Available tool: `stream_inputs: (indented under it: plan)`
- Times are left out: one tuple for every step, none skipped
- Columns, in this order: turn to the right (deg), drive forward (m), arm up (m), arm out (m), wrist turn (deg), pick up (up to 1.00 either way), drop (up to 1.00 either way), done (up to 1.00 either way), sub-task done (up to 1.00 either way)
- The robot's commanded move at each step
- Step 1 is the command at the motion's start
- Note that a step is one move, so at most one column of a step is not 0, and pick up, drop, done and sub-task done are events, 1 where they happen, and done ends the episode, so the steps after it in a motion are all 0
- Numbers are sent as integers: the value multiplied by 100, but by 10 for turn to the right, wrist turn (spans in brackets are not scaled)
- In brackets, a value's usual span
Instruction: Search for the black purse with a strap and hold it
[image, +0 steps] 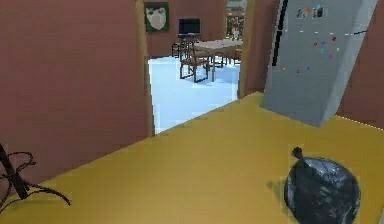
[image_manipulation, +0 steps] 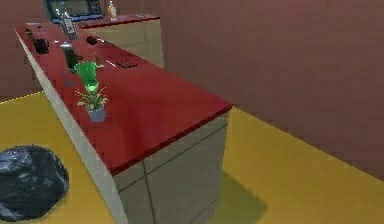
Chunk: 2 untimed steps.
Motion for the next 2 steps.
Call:
stream_inputs:
  plan:
    - [-210, 0, 0, 0, 0, 0, 0, 0, 0]
    - [-30, 0, 0, 0, 0, 0, 0, 0, 0]
